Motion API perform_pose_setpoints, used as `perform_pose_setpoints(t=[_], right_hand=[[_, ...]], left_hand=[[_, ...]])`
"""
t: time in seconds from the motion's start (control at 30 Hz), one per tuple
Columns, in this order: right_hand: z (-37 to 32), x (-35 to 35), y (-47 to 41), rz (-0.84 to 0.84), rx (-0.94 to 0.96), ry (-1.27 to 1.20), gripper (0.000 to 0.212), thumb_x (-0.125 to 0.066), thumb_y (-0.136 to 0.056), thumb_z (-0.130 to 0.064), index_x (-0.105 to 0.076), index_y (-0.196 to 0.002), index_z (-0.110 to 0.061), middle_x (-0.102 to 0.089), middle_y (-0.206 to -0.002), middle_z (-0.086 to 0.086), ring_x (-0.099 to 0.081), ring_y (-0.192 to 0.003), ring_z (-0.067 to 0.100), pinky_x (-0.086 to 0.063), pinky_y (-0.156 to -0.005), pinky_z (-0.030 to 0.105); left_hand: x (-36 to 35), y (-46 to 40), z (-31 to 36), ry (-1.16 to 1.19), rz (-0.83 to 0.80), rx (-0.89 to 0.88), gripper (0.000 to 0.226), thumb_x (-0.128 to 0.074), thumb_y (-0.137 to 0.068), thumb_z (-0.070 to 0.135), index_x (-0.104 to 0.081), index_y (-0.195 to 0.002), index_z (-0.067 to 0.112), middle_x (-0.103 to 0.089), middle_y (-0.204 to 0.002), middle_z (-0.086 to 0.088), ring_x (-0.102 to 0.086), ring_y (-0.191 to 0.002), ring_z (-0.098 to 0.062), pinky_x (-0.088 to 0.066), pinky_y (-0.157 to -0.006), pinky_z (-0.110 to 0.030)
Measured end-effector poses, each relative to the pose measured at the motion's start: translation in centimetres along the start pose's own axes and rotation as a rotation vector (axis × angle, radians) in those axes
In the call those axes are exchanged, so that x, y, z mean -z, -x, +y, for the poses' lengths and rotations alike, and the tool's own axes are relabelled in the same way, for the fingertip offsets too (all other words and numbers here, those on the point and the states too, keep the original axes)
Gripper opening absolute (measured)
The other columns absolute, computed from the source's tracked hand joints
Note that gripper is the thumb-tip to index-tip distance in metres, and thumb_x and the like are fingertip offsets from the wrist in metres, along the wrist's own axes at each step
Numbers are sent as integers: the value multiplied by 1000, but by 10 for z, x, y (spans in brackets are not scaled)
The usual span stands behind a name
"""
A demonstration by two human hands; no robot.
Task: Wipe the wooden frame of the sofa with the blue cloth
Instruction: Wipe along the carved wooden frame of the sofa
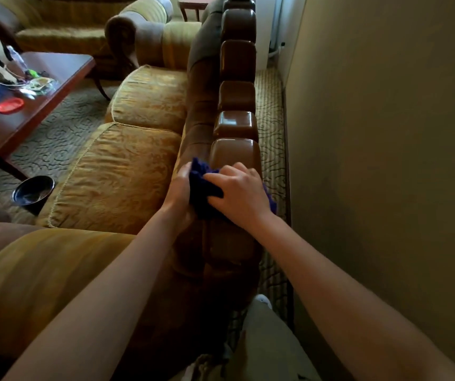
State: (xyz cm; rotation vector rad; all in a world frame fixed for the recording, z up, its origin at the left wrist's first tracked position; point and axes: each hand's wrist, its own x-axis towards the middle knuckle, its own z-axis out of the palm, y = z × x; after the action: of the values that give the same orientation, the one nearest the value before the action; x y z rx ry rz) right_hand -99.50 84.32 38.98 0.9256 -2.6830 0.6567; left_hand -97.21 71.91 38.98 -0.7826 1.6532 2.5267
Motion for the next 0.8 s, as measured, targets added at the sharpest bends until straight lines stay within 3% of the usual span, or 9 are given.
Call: perform_pose_setpoints(t=[0.1,0.17,0.23,0.3,0.4,0.57,0.7,0.8], right_hand=[[3,-6,-32,-98,54,150,37,-55,-87,-41,-58,-123,-34,-55,-119,-3,-42,-119,21,-30,-97,42],[7,-9,-39,-129,43,110,37,-55,-89,-38,-57,-125,-31,-48,-135,-5,-34,-132,18,-29,-104,41],[6,-9,-32,-138,35,49,36,-56,-89,-33,-59,-124,-25,-50,-138,-5,-38,-133,15,-35,-106,38],[6,-8,-16,-124,15,-10,34,-58,-87,-32,-63,-118,-21,-59,-128,-3,-52,-122,17,-46,-96,39],[7,-6,19,-19,19,-50,35,-64,-81,-29,-66,-113,-15,-66,-119,3,-60,-111,20,-52,-89,39],[14,-21,93,211,-70,-99,48,-70,-79,-16,-59,-125,-8,-59,-129,9,-48,-128,23,-41,-106,40],[12,-24,76,253,-58,-57,38,-56,-87,-21,-61,-123,-11,-60,-129,7,-47,-129,25,-37,-108,45],[7,-15,28,160,-54,42,32,-58,-88,-18,-63,-119,-14,-62,-126,4,-49,-127,25,-33,-108,44]], left_hand=[[6,-2,5,34,25,-20,36,-34,-101,38,-61,-114,18,-68,-101,-7,-65,-90,-19,-52,-73,-32],[8,-3,7,-125,73,-67,31,-38,-101,31,-56,-122,16,-65,-102,-6,-63,-88,-17,-52,-68,-27],[10,-3,6,-298,126,-174,27,-42,-100,21,-56,-123,14,-64,-95,-1,-62,-82,-13,-52,-65,-24],[12,-4,2,-459,126,-304,26,-46,-98,14,-61,-119,9,-64,-90,3,-61,-81,-9,-50,-69,-22],[12,3,-8,-724,45,-511,24,-53,-94,12,-67,-112,7,-66,-99,-3,-61,-90,-12,-49,-78,-21],[17,29,-44,-1164,-52,-986,31,-53,-93,25,-68,-111,5,-58,-103,-9,-55,-96,-15,-47,-84,-23],[29,22,-48,-1183,91,-1021,23,-59,-90,17,-68,-106,2,-58,-100,-13,-55,-91,-21,-45,-80,-27],[26,9,-32,-1132,200,-892,20,-61,-89,7,-66,-108,3,-54,-103,-13,-53,-92,-19,-44,-81,-24]])
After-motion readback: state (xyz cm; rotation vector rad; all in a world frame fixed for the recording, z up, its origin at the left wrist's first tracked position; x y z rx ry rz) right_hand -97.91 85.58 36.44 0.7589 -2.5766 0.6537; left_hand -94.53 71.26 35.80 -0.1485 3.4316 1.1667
